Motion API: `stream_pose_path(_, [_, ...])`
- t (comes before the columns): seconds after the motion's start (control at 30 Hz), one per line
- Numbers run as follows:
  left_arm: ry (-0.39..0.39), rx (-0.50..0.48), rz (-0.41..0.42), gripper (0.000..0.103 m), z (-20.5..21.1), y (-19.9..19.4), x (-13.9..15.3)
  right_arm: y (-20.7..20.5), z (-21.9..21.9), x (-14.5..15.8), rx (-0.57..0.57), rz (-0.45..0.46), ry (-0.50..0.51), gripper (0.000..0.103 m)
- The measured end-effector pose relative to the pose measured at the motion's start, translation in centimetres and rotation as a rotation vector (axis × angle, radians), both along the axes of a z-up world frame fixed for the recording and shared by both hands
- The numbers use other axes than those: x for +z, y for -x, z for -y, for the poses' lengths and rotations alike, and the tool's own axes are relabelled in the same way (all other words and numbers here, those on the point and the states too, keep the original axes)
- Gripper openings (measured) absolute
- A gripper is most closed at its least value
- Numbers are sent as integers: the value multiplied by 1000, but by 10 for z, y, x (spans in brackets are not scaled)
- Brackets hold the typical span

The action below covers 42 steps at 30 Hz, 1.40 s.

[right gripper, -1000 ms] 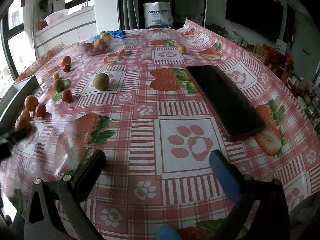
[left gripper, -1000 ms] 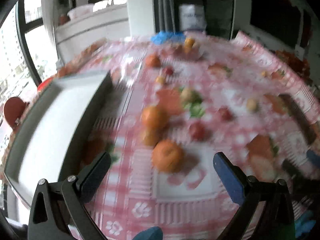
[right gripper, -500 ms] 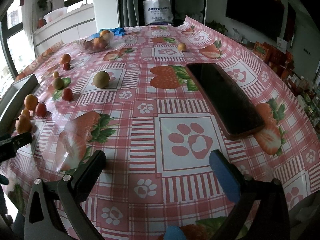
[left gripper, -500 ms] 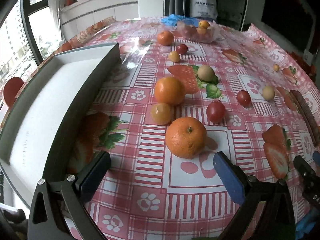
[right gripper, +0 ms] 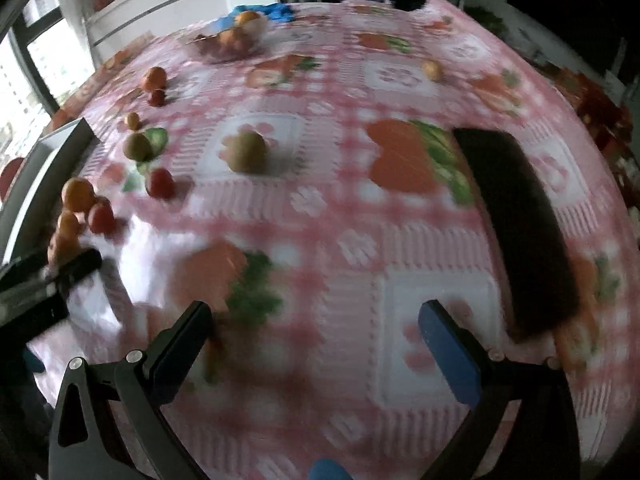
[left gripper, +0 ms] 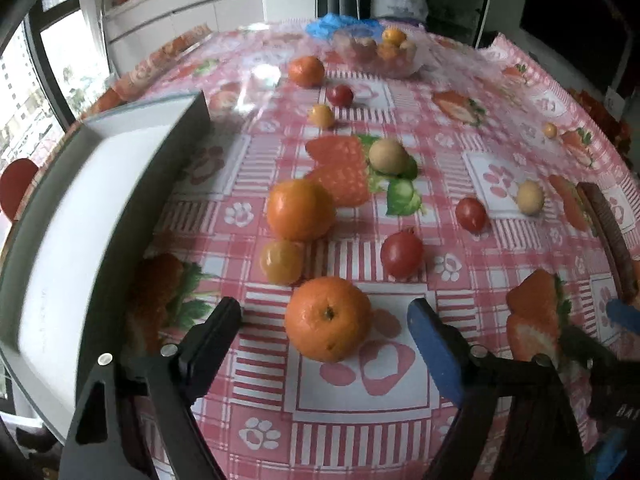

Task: Organize fruits
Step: 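Reach the right tool to the brown kiwi and close on it, then grasp the large orange with the left tool while the right tool holds the kiwi, then carry the orange into the white tray and open the left tool while right holds kiwi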

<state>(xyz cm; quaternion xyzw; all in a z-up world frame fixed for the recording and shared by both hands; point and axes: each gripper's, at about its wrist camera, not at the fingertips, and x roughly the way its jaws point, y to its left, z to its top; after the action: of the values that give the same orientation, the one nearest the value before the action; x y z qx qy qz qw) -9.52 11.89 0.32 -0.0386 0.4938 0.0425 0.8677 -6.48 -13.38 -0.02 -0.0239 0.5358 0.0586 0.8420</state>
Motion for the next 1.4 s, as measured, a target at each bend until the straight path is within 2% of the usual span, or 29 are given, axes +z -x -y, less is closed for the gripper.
stream_pose_path(0.13, [-6,-1,7,87,0,-1,-2,-28,-24,-5,37,31,30,103])
stream_pose_path(0.23, [-4,-5,0,87,-1,-4,-3,-46,-31,-5,20,56,22,102])
stream_pose_path(0.4, [-8,-15,-8,87,0,-7,-1,-69,-33,-4,-24,92,18,90])
stream_pose_path(0.43, [-8,-20,-5,87,1,-7,-1,-71,-34,-3,-28,100,22,82])
stream_pose_path(0.47, [-8,-22,-3,87,1,-7,-1,-72,-34,-2,-27,113,25,64])
stream_pose_path(0.5, [-7,-24,-1,87,1,-6,-1,-71,-34,1,-14,127,8,37])
stream_pose_path(0.53, [-7,-27,2,87,1,-6,-1,-71,-34,2,-1,131,-14,29])
stream_pose_path(0.6, [-9,-28,7,86,0,-4,-1,-68,-25,4,-10,123,-95,29])
stream_pose_path(0.67, [-6,-37,24,74,-1,-2,0,-61,-13,3,-30,111,-196,29])
stream_pose_path(0.7, [-11,-45,27,71,-1,-1,1,-55,-7,2,-39,103,-227,29])
stream_pose_path(0.73, [-6,-57,31,67,-1,1,1,-50,-3,2,-43,97,-248,29])
stream_pose_path(0.83, [-12,-90,49,42,1,4,3,-32,3,2,-36,86,-279,29])
stream_pose_path(0.87, [-8,-104,51,39,2,4,4,-28,3,1,-30,86,-280,29])
stream_pose_path(1.1, [5,-108,49,39,-5,13,5,2,3,1,-2,87,-298,29])
stream_pose_path(1.4, [38,-103,35,39,-24,28,12,22,-1,2,11,83,-270,29])
